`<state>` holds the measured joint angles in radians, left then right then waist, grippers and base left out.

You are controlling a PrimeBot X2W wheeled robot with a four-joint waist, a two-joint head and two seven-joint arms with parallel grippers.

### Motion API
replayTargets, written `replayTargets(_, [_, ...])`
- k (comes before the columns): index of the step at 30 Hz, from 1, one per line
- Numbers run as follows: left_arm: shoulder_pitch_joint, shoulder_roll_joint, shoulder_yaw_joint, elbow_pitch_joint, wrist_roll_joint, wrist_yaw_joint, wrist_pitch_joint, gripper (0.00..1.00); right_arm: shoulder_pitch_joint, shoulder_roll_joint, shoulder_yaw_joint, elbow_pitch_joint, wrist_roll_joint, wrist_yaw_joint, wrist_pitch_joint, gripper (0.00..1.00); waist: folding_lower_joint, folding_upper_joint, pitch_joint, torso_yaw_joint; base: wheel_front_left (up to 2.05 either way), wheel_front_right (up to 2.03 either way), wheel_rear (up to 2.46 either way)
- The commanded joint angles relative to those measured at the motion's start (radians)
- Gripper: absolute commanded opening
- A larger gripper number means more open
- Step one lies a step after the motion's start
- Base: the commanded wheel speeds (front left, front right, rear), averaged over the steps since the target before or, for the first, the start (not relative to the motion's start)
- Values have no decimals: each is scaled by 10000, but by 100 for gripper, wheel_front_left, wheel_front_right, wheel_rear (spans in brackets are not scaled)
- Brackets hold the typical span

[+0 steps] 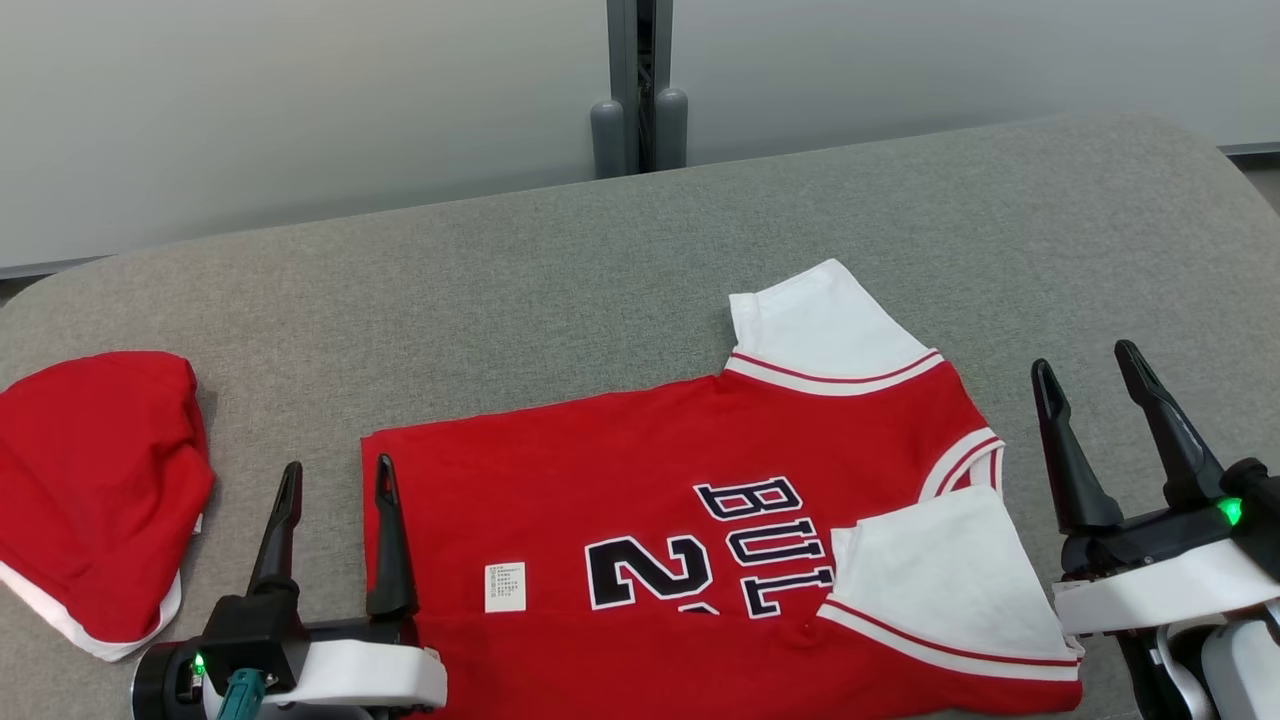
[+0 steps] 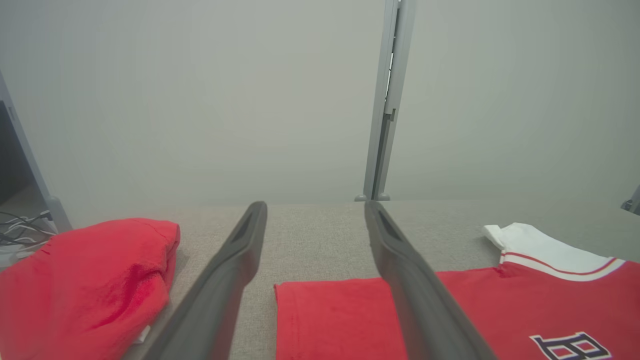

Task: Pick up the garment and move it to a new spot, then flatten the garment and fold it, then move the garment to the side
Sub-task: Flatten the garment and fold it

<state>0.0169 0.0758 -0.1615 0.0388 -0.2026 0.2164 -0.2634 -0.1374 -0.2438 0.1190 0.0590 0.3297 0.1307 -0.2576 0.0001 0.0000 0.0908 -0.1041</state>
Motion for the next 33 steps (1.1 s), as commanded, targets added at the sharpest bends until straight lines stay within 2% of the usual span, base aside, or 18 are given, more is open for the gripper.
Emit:
replayTargets(1, [-27, -19, 98, 38, 71, -61, -9, 100, -35, 22, -6, 29, -85, 1, -104, 100, -1, 0, 18, -10, 0, 0, 0])
replayTargets(7, [-79, -190, 476, 392, 61, -243, -10, 100, 16, 219, 58, -38, -388, 1, -102, 100, -1, 0, 60, -29, 0, 0, 0])
replayTargets(16, [-364, -231, 570, 796, -34, -516, -10, 100, -103, 112, 5, 80, -326, 1, -97, 100, -1, 0, 371, 21, 0, 0, 0])
replayTargets(20, [-877, -201, 652, 1647, 139, -735, -10, 100, -254, 48, 33, 115, -290, 1, -98, 100, -1, 0, 739, -5, 0, 0, 0])
replayTargets(23, [-1615, 39, 604, 2537, 165, -994, 39, 100, -388, 13, 77, 95, -226, 1, -98, 100, -1, 0, 1042, -53, 0, 0, 0])
replayTargets(26, [-2433, 295, 608, 3218, 171, -1105, 583, 100, -430, 16, 30, 87, -178, 1, -97, 100, -1, 0, 1345, -109, 0, 0, 0])
replayTargets(27, [-2913, 495, 480, 3559, 288, -1216, 1178, 100, -479, 41, 2, 64, -146, 1, -99, 100, -1, 0, 1534, -143, 0, 0, 0])
replayTargets(33, [-4071, 872, 238, 4278, 335, -1446, 2938, 100, -648, 60, 55, 1, -86, 1, -97, 100, -1, 0, 2001, -262, 0, 0, 0])
